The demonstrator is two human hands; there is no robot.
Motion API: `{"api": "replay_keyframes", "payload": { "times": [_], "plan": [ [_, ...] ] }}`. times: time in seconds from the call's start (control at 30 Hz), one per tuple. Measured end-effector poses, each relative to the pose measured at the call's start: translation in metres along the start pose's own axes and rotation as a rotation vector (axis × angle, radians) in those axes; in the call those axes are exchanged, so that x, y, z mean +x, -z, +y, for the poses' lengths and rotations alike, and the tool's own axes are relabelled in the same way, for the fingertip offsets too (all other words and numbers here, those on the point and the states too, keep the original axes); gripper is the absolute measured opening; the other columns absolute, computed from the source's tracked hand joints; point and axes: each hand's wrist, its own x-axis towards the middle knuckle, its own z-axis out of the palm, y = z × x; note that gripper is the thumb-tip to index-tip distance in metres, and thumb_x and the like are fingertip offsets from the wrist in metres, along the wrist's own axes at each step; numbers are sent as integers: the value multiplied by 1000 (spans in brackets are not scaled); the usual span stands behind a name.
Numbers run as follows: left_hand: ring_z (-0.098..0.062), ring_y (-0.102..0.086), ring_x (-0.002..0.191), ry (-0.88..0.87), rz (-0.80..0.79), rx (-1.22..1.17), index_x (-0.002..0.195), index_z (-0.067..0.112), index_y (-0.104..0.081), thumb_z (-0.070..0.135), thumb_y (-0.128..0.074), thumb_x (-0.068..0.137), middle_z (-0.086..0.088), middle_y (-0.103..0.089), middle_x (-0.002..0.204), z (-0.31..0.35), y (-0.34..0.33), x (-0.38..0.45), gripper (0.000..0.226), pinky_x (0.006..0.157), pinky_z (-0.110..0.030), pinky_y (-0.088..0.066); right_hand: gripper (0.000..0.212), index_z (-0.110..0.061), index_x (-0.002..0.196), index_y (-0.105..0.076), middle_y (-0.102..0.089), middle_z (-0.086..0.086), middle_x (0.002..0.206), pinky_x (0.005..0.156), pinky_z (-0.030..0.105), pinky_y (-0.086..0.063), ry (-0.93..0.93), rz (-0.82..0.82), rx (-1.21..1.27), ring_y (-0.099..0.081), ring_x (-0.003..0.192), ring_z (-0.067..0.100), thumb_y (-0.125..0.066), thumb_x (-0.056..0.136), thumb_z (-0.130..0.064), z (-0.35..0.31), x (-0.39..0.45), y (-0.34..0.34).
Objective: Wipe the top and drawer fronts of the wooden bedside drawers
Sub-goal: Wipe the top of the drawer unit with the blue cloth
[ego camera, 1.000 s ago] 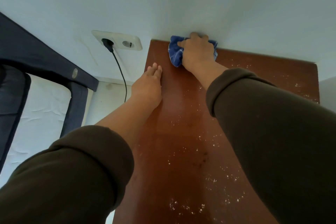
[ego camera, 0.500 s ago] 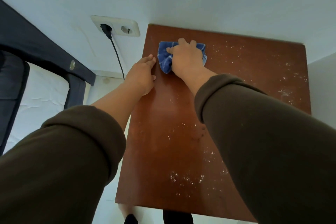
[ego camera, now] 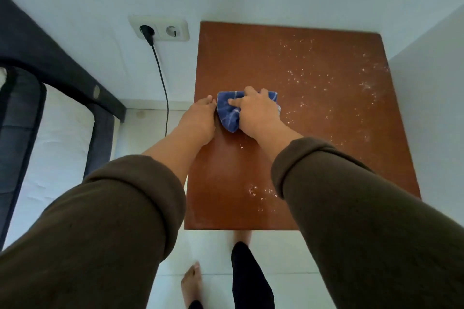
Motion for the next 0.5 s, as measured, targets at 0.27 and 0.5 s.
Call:
{"api": "replay_keyframes", "payload": {
  "times": [0.27,0.5],
  "plan": [
    [-22,-13,147,-88,-61,105,152,11,-12,12,-49,97,-3,-6,161,-4,-33,-65,67,119,-30,-16,46,-37,144,-38,-38,3,137,94,37,-43,-80,-20,74,-35,126,31,-42,101,-22,-21,-89,-43],
    [-23,-17,146,-115,-81,180,152,12,-14,11,-53,95,-5,-8,160,-1,-51,-102,69,118,-34,-21,46,-37,144,-36,-38,3,139,97,37,-42,-72,-37,85,-35,127,31,-44,100,-27,-32,-151,-68]
  ]
}}
